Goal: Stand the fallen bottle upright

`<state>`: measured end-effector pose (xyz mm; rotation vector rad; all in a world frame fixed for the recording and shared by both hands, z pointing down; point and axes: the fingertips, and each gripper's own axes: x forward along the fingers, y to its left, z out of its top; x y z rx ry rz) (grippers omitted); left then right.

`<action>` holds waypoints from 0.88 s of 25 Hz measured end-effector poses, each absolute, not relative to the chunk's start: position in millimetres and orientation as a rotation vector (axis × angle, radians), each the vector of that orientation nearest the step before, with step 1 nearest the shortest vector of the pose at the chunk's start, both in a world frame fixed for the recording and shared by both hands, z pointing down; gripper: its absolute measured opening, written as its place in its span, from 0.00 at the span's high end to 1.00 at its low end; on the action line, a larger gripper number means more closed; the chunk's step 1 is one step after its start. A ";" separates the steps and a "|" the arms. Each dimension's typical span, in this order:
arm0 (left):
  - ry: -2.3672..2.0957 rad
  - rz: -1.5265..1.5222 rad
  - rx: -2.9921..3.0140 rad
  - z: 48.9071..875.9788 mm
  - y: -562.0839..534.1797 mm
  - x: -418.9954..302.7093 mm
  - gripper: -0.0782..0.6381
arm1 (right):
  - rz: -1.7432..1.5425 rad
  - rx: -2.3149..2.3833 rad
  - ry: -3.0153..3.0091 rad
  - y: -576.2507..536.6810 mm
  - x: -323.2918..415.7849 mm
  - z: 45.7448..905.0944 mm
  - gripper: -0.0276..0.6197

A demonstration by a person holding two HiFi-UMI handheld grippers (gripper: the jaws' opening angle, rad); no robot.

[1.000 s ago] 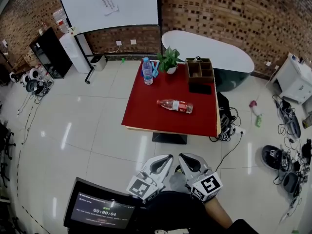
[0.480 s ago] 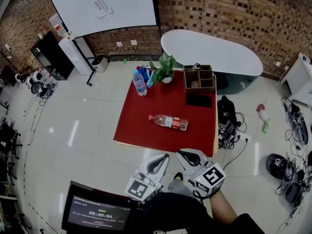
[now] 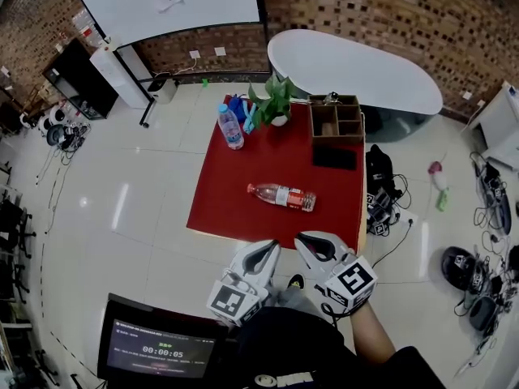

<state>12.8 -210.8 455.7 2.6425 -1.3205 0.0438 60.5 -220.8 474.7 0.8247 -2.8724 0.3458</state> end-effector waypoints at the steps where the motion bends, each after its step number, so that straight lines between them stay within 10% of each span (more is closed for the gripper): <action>1: -1.329 0.046 2.659 455.0 -214.7 11.4 0.88 | 0.336 0.847 -2.861 -221.3 60.2 474.2 0.94; 6: -1.336 0.048 2.767 436.0 -245.1 8.7 0.88 | 0.204 0.878 -2.724 -235.3 59.6 481.1 0.85; 9: -1.282 0.037 2.853 418.9 -259.9 10.5 0.62 | 0.065 0.778 -2.603 -249.6 50.5 492.0 0.68; 22: -1.663 0.012 2.800 375.7 -258.5 -78.0 0.59 | -0.165 0.127 -1.835 -367.8 -51.9 695.2 0.55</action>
